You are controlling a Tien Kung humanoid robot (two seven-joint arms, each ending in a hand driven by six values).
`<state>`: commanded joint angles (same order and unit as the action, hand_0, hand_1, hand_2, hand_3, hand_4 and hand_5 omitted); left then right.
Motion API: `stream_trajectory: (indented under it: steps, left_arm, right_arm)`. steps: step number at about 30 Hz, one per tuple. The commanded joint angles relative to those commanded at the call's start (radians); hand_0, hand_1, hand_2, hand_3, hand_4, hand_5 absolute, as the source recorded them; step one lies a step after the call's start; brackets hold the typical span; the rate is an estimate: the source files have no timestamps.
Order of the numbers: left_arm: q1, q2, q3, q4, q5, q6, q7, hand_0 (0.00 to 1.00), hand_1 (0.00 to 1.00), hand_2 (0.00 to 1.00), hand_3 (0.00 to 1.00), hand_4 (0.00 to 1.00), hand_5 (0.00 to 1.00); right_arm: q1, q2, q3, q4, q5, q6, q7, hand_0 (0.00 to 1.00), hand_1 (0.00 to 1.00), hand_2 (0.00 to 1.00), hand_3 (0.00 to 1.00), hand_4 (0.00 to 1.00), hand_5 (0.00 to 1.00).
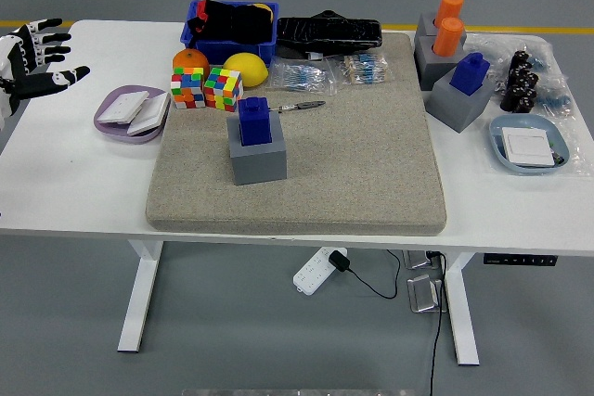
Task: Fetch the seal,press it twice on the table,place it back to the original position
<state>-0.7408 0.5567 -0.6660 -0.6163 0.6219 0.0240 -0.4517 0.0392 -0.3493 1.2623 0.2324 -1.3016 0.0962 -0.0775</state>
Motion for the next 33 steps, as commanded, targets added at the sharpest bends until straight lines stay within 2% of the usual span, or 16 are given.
stream_trajectory:
  steps: [9,18,33]
  left_arm:
    - [-0.001,0.003,-0.004,-0.003,-0.001,0.0,0.0,0.716,0.711,0.758,0.836,0.891,0.002]
    - [0.003,-0.009,-0.006,-0.001,0.003,0.001,0.003,0.717,0.709,0.746,0.832,0.88,0.002]
    - [-0.003,-0.009,-0.001,-0.002,-0.002,0.001,0.001,0.72,0.707,0.745,0.832,0.877,0.002]
  right_arm:
    - [-0.001,-0.004,0.005,-0.001,-0.001,-0.002,0.001,0.759,0.67,0.648,0.613,0.776,0.501]
    - [0.002,-0.003,0.002,0.0,0.0,-0.001,-0.001,0.759,0.67,0.648,0.612,0.772,0.501]
    - [0.002,-0.004,0.006,0.0,-0.003,-0.002,-0.001,0.759,0.67,0.648,0.612,0.77,0.496]
